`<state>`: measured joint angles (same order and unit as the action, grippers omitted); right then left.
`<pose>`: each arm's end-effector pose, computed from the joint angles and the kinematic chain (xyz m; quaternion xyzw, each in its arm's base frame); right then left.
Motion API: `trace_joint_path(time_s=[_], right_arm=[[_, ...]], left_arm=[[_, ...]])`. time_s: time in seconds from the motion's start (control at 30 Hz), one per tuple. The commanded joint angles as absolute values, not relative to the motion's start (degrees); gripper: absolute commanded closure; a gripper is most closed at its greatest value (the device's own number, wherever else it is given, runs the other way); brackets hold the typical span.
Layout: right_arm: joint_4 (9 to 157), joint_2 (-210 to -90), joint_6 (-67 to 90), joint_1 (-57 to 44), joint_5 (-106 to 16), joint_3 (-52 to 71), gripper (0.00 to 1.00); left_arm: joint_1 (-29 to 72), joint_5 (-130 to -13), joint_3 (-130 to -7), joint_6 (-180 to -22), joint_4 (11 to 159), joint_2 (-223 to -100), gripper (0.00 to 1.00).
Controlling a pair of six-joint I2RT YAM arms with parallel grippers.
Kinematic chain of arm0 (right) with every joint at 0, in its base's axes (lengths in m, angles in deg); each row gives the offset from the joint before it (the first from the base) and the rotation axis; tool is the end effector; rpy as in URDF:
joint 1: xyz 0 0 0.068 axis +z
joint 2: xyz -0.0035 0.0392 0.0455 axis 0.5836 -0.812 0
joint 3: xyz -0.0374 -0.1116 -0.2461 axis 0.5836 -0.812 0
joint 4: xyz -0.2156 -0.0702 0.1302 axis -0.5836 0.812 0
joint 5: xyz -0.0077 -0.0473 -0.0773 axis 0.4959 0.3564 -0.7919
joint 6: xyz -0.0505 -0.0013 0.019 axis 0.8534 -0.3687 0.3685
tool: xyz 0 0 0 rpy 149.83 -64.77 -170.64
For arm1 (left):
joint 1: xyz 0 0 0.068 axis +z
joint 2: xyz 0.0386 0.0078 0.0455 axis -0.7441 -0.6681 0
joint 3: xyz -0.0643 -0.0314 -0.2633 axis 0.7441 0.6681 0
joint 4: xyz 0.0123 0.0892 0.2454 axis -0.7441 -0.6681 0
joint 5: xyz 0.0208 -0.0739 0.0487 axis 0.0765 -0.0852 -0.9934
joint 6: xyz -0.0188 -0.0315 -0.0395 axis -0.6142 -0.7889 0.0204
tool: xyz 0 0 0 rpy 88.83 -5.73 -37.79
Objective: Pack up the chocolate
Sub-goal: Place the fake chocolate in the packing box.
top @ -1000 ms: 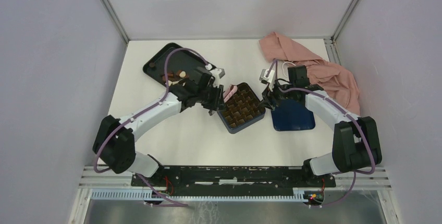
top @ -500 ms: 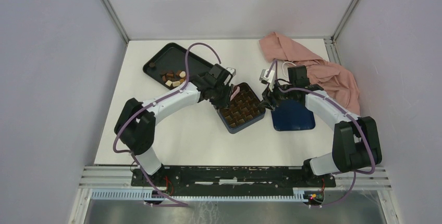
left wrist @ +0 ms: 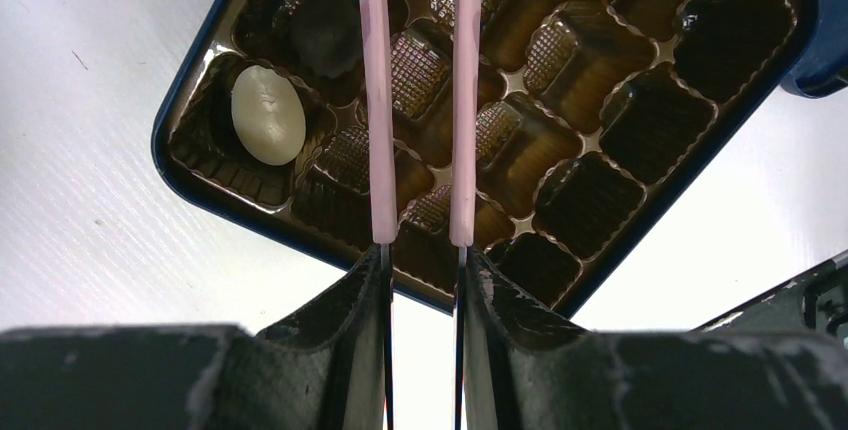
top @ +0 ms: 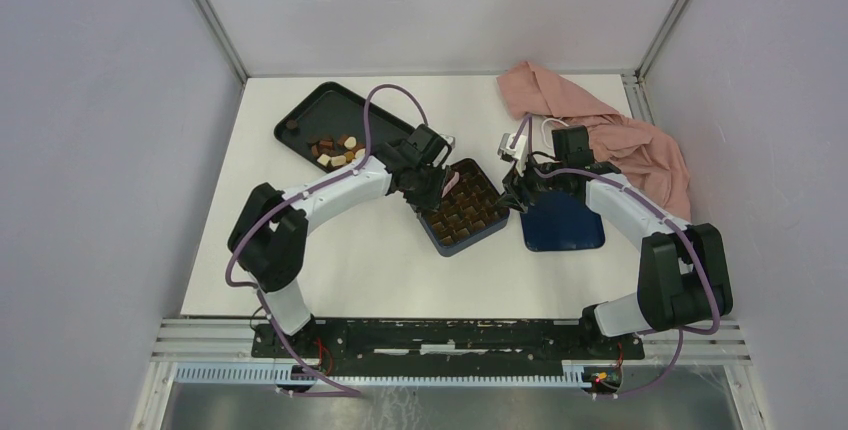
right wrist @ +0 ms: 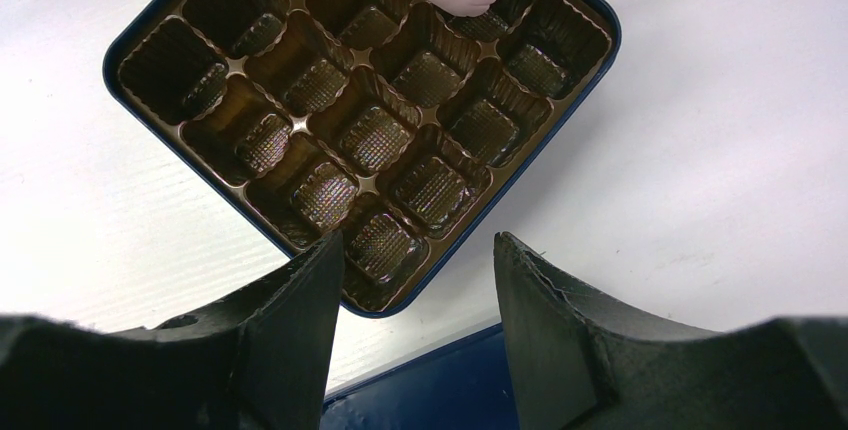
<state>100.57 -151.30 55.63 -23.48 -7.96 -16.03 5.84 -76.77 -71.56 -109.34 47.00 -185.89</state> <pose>0.2765 0.0857 0.2193 -0.4824 0.7345 0.2824 0.3848 0.2708 -0.2485 0.2297 0.1923 0.9480 -0.1522 0.2030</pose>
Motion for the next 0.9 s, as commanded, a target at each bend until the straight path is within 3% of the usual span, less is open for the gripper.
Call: trace_joint_path(time_s=[0.0, 0.6, 0.87], right_arm=[[100.6, -150.2, 56.2, -23.8, -6.9, -14.1, 0.37], [100.9, -150.5, 56.3, -23.9, -6.7, -14.0, 0.37], [101.0, -150.5, 56.4, -23.9, -6.6, -13.9, 0.37]], left_arm=[[5.5, -78.2, -74.2, -107.7, 47.2, -186.0, 0.71], [5.5, -78.5, -74.6, -107.7, 47.0, -185.7, 0.61], [5.4, -78.1, -74.1, -108.0, 47.8, -183.9, 0.64]])
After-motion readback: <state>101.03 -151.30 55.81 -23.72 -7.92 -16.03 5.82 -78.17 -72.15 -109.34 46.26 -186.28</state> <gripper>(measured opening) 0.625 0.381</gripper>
